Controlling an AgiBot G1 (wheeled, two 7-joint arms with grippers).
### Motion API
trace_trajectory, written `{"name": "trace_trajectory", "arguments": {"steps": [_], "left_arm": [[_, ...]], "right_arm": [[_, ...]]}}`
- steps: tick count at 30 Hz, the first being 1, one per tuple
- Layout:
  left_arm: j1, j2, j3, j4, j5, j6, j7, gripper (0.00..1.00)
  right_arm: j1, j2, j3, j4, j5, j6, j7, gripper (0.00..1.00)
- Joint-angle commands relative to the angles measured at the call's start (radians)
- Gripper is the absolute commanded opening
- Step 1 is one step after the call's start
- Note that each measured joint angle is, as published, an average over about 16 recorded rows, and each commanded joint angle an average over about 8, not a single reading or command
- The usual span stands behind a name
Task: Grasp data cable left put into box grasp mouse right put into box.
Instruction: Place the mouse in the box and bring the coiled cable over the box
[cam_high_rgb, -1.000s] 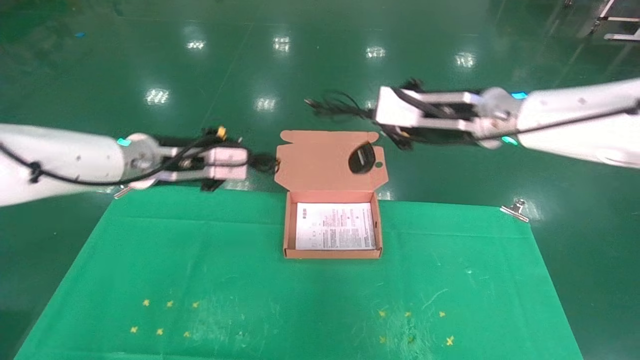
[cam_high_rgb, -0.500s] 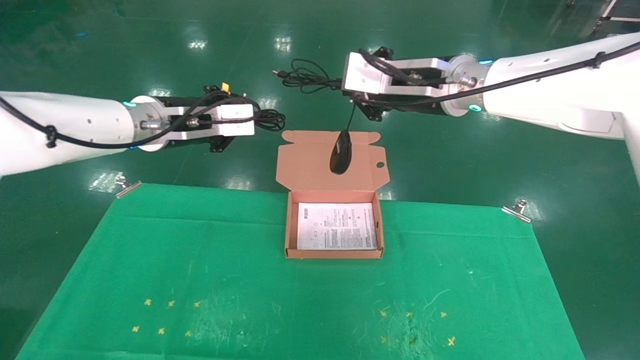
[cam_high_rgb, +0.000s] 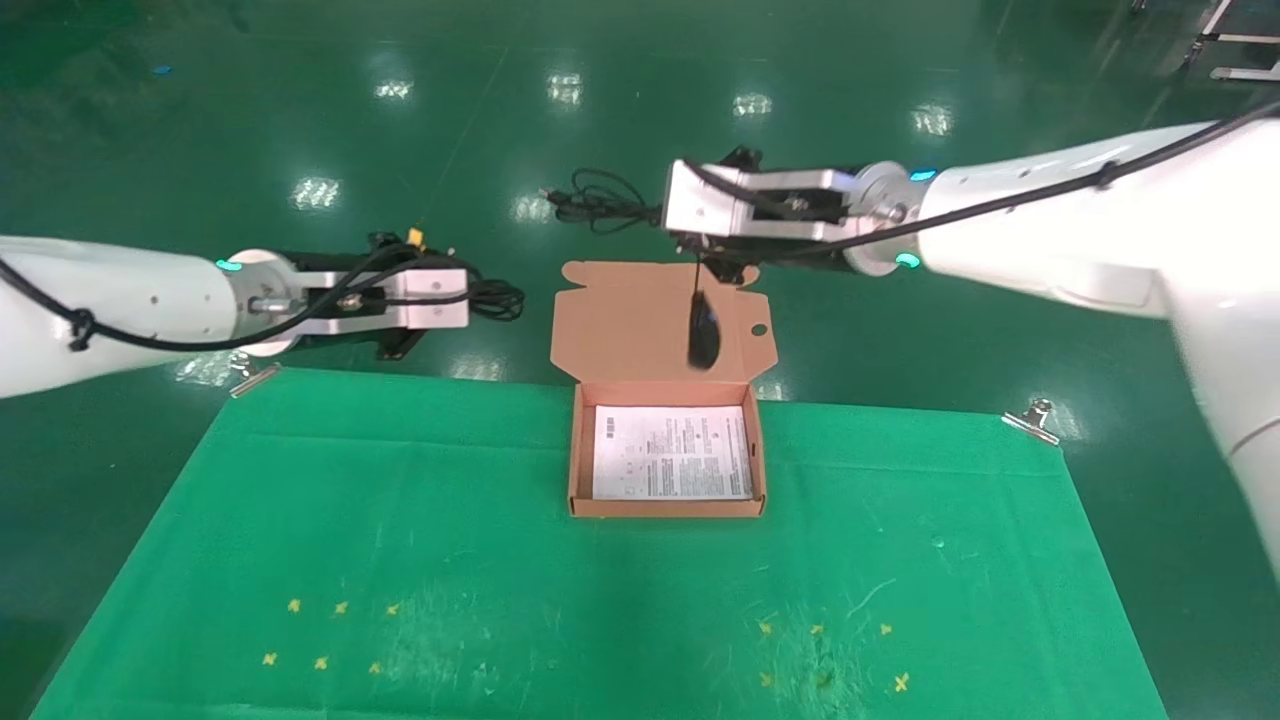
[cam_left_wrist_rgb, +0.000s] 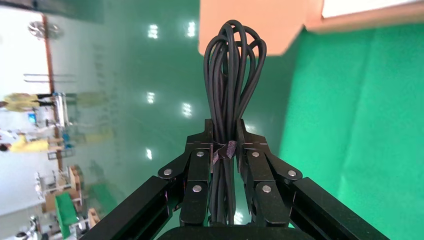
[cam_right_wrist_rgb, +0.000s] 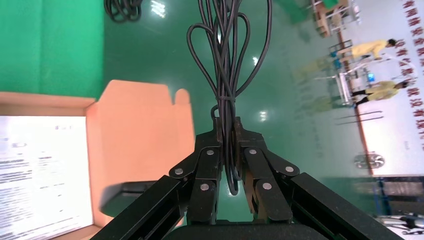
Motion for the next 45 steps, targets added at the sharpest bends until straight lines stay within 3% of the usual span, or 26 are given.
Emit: {"name": "trace_trajectory", "arguments": {"steps": [1, 21, 30, 39, 40, 45], "left_arm": [[0.007, -0.008, 0.004, -0.008, 0.011, 0.008, -0.010, 0.00], [0.048, -0.098, 0.017, -0.174, 0.146, 0.132, -0.201, 0.00], [0.058, -0.103, 0.018, -0.207, 0.168, 0.143, -0.233, 0.00], [0.059, -0.104, 0.018, -0.213, 0.173, 0.145, -0.239, 0.00], [0.059, -0.104, 0.018, -0.213, 0.173, 0.145, -0.240, 0.00], [0.060, -0.104, 0.018, -0.215, 0.174, 0.145, -0.240, 0.00]], "right_arm": [[-0.004, -0.007, -0.003, -0.012, -0.004, 0.005, -0.003, 0.00], [-0.055, -0.066, -0.098, -0.124, 0.079, 0.042, -0.064, 0.00], [-0.113, -0.070, -0.199, -0.136, 0.226, 0.062, 0.016, 0.00], [-0.149, -0.068, -0.283, -0.238, 0.335, 0.116, 0.119, 0.00], [-0.149, -0.068, -0.292, -0.246, 0.338, 0.121, 0.126, 0.04], [-0.151, -0.069, -0.331, -0.271, 0.348, 0.138, 0.144, 0.67]]}}
